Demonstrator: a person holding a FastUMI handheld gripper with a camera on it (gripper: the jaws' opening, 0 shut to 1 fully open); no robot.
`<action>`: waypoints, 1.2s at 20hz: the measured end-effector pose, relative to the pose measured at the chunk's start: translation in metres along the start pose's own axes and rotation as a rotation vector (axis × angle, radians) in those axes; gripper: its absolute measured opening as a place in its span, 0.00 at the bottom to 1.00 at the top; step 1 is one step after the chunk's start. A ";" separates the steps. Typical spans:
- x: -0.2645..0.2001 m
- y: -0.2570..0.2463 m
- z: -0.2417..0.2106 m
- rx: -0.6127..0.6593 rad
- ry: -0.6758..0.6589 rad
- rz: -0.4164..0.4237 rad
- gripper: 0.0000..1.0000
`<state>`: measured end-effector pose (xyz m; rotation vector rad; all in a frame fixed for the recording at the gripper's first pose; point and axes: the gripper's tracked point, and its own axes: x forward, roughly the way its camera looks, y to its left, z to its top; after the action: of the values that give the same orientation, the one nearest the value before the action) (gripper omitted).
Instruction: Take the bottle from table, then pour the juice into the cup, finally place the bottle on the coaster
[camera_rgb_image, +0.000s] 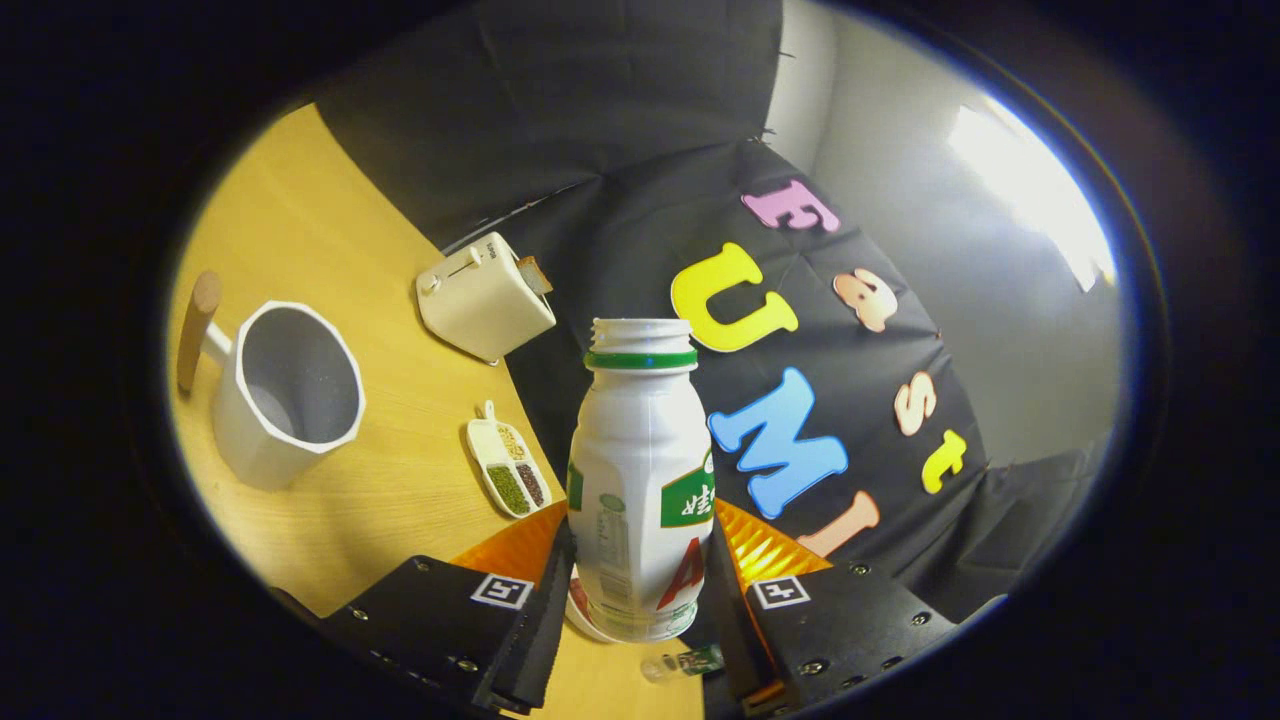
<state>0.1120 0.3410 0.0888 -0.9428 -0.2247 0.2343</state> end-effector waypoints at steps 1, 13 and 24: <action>0.003 0.003 -0.006 0.086 0.007 0.016 0.65; 0.025 0.044 -0.077 0.790 0.117 0.148 0.65; 0.020 0.042 -0.098 0.957 0.109 0.112 0.65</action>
<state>0.1551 0.2951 0.0004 -0.0152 0.0539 0.3473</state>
